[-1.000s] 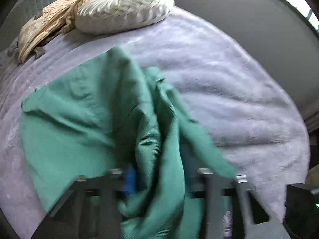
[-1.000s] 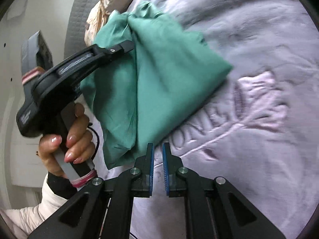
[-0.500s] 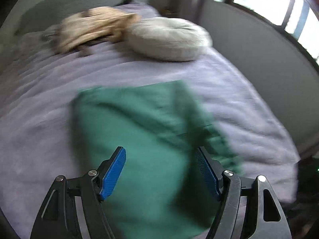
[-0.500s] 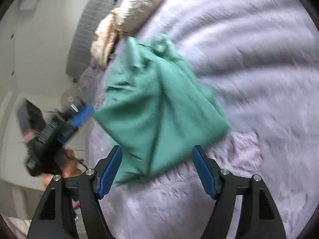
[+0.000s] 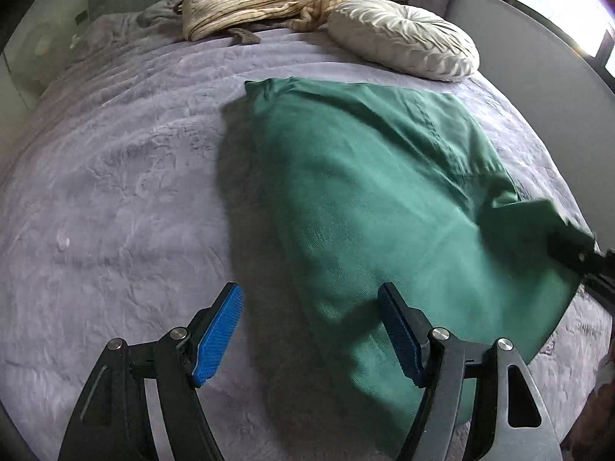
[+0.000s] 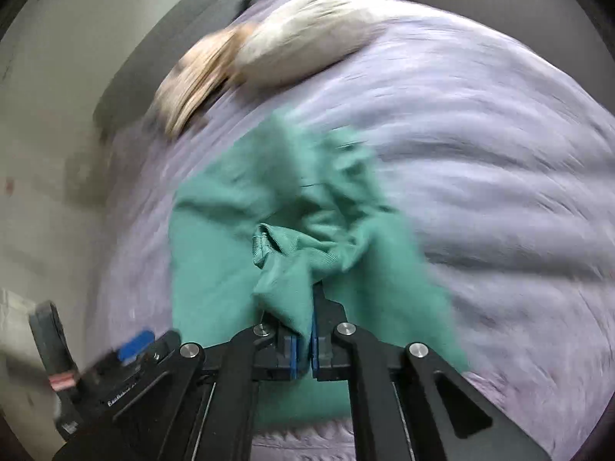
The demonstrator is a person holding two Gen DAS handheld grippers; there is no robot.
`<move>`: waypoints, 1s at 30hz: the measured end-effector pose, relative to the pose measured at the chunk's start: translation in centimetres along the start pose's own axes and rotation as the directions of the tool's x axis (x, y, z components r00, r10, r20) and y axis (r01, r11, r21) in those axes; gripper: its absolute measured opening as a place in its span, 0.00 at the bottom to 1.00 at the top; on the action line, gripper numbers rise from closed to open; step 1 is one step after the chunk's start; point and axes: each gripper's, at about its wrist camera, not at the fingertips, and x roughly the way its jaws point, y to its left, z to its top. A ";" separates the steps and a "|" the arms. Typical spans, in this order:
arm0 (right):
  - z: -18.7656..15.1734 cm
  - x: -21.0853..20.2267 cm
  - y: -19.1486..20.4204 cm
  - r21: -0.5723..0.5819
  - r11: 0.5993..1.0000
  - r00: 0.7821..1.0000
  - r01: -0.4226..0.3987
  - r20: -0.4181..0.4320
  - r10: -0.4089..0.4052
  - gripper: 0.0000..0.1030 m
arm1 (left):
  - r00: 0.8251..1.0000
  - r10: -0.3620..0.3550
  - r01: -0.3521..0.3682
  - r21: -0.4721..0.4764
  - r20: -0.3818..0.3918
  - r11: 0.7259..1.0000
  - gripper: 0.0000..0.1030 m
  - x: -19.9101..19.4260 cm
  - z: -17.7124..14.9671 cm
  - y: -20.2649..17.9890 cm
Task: Fold large clothes
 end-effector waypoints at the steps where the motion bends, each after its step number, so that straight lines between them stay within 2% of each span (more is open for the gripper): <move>1: -0.5 -0.6 -1.5 0.053 0.999 1.000 -0.002 -0.002 0.002 0.04 | 1.000 -0.013 0.013 0.009 -0.003 1.000 0.72 0.2 -0.2 -0.1; 3: -2.4 0.1 -5.6 0.191 0.982 0.998 0.014 -0.057 -0.003 0.04 | 1.000 -0.014 0.014 0.026 -0.006 1.000 0.78 0.9 0.2 -0.3; 4: -3.2 0.8 -7.0 0.248 0.969 0.996 0.013 -0.086 0.009 0.04 | 1.000 0.001 -0.001 0.034 -0.003 0.999 0.90 1.3 0.0 -0.4; 7: -5.5 2.4 -10.3 0.354 0.935 0.990 -0.020 -0.124 0.068 0.04 | 1.000 0.003 -0.003 0.028 -0.007 1.000 0.91 1.9 -0.6 -0.2; 9: -5.6 2.0 -10.6 0.367 0.929 0.989 -0.040 -0.116 0.089 0.04 | 1.000 -0.006 0.006 0.019 -0.022 1.000 0.91 1.7 -0.8 0.2; 12: -5.8 0.7 -11.1 0.359 0.933 0.987 -0.022 -0.143 0.078 0.04 | 1.000 0.015 -0.014 0.035 -0.022 0.999 0.91 0.7 -1.1 0.7; 15: -5.9 -0.6 -11.4 0.323 0.946 0.987 0.016 -0.156 0.036 0.09 | 1.000 0.022 -0.021 0.023 -0.011 1.000 0.91 -0.4 -0.9 1.6; 17: -5.2 -2.5 -10.7 0.275 0.961 0.992 0.028 -0.128 0.008 0.12 | 1.000 0.018 -0.018 0.004 0.000 1.000 0.91 -0.8 -0.6 2.3; 21: -2.4 -5.2 -8.0 0.129 0.992 0.998 -0.017 -0.061 0.025 0.12 | 1.000 0.025 -0.024 -0.049 0.015 0.999 0.91 -0.3 1.4 3.4; 22: -1.3 -4.8 -6.8 0.080 0.996 0.997 -0.029 -0.064 0.035 0.17 | 0.999 0.030 -0.028 -0.064 0.017 0.998 0.91 -0.1 2.0 3.6; 23: 0.0 -4.0 -5.5 0.029 0.999 0.996 -0.042 -0.080 0.044 0.31 | 0.999 0.029 -0.027 -0.087 0.021 0.996 0.91 0.2 2.7 3.8; 24: 1.4 -2.8 -4.1 -0.003 0.999 0.996 -0.042 -0.082 0.042 0.38 | 0.999 0.024 -0.021 -0.112 0.029 0.993 0.91 0.4 3.3 4.0; 25: 2.4 -1.8 -3.0 -0.037 0.998 0.996 -0.045 -0.078 0.042 0.51 | 0.999 0.023 -0.018 -0.134 0.034 0.991 0.91 0.7 3.8 4.1; 26: 3.6 -0.6 -1.7 -0.086 0.995 0.996 -0.057 -0.076 0.050 0.56 | 0.999 0.025 -0.019 -0.154 0.036 0.988 0.91 1.1 4.3 4.3; 30: 7.0 4.1 1.1 -0.184 0.983 0.996 -0.024 -0.087 0.009 0.56 | 0.998 0.063 -0.057 -0.186 0.028 0.981 0.91 2.4 5.3 4.4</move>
